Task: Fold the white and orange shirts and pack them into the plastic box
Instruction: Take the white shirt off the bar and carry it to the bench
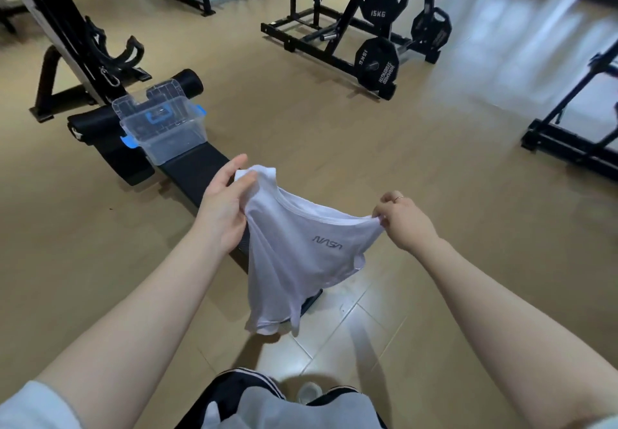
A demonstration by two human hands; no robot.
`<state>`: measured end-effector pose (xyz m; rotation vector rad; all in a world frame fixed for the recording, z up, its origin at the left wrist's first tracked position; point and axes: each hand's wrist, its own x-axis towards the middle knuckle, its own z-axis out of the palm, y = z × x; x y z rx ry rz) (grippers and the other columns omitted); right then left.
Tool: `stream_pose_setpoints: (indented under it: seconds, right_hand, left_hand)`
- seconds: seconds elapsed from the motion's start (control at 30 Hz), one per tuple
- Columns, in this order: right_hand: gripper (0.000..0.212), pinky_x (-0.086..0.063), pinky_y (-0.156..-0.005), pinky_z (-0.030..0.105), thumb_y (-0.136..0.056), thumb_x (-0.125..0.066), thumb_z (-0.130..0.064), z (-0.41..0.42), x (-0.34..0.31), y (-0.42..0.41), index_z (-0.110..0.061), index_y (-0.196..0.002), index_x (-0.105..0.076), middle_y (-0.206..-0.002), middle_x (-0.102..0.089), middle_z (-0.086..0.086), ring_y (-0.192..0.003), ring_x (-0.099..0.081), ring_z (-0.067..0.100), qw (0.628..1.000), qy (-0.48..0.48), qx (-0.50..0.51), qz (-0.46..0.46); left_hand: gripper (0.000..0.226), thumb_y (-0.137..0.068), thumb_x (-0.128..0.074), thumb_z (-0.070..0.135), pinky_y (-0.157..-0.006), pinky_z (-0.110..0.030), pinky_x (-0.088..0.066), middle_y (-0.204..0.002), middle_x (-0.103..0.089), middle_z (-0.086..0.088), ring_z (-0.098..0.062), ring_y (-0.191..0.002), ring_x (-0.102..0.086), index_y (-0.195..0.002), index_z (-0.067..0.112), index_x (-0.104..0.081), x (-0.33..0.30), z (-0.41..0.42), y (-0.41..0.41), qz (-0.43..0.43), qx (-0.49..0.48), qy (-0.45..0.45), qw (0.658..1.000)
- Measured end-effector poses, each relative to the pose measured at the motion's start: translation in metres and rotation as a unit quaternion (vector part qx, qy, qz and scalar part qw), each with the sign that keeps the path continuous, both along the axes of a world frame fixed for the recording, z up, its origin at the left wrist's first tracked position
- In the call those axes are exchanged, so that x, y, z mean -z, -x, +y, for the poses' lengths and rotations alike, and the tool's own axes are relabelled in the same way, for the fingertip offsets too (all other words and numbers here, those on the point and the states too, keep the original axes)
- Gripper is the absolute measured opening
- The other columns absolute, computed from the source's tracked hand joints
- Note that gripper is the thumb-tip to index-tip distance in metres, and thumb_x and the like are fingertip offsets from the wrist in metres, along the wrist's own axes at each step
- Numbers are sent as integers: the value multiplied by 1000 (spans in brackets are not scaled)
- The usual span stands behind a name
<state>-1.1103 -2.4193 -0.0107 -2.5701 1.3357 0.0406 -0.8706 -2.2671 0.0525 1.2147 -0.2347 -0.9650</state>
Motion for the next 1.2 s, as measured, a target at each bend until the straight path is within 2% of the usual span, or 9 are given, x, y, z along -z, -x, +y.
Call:
stream_pose_setpoints:
  seconds: [0.1,0.2,0.37,0.5,0.67,0.8,0.93,1.03,1.2]
  right_hand:
    - [34,-43,-82,31,-88,-43,-5,-2,-4,6,-18,-115,-56,-119,-57,9,-110,-56,29,980,28,-52,190]
    - [36,-44,-78,33,-87,-40,-1,-2,-1,5,-14,-119,-51,-115,-60,13,-105,-60,32,975,52,-21,215]
    - [20,-39,-64,33,-81,-37,3,-13,22,-18,-14,-91,-41,-85,-58,19,-73,-54,33,990,-77,113,-31]
    - [22,-41,-69,36,-84,-33,2,-24,42,-56,-15,-72,-42,-78,-51,12,-74,-45,22,895,-302,183,-272]
    - [33,-48,-83,32,-83,-42,9,-42,40,-111,-11,-97,-63,-90,-60,10,-82,-56,22,822,-372,209,-376]
    - [40,-41,-71,25,-80,-40,4,-75,40,-162,-16,-106,-63,-78,-51,3,-69,-45,17,793,-375,250,-410]
    - [36,-44,-76,22,-87,-48,-2,-119,58,-228,-12,-120,-57,-73,-44,-5,-74,-47,14,835,-325,208,-392]
    - [29,-41,-63,22,-85,-51,-4,-162,77,-294,-6,-111,-62,-70,-48,-4,-69,-48,15,890,-263,188,-322]
    - [18,-33,-63,26,-87,-49,-6,-231,119,-424,-6,-96,-64,-89,-67,15,-83,-58,29,975,-172,82,-116]
  left_hand:
    - [27,-87,-60,9,-71,-10,-47,-106,-64,2,-4,-90,-59,-111,19,-64,4,2,0,-168,4,-69,983]
    - [27,-83,-62,10,-79,-14,-46,-106,-65,3,-6,-94,-58,-109,18,-67,14,6,-3,-286,-31,-136,948]
    - [23,-84,-61,13,-73,-17,-46,-103,-66,6,-8,-89,-58,-105,20,-69,36,8,-11,-355,-41,-209,910]
    - [10,-84,-59,12,-67,-25,-41,-81,-64,5,-14,-76,-55,-83,17,-67,56,8,-32,-374,-44,-241,895]
    - [13,-82,-60,10,-53,-10,-40,-76,-61,9,-7,-69,-52,-78,21,-65,80,-6,-67,-309,-61,-232,920]
    - [11,-85,-61,11,-75,-16,-45,-87,-64,5,-9,-85,-57,-88,20,-67,98,-35,-109,-230,-81,-200,949]
    - [27,-86,-61,13,-88,-25,-46,-102,-64,-4,-14,-97,-59,-113,15,-64,123,-76,-171,-216,-61,-215,951]
    - [22,-85,-61,11,-80,-23,-43,-102,-66,-5,-17,-97,-60,-106,10,-67,144,-108,-234,-216,-55,-249,943]
    - [12,-84,-61,9,-74,-22,-37,-94,-69,-8,-20,-87,-59,-90,6,-71,196,-155,-357,-241,-47,-383,890]
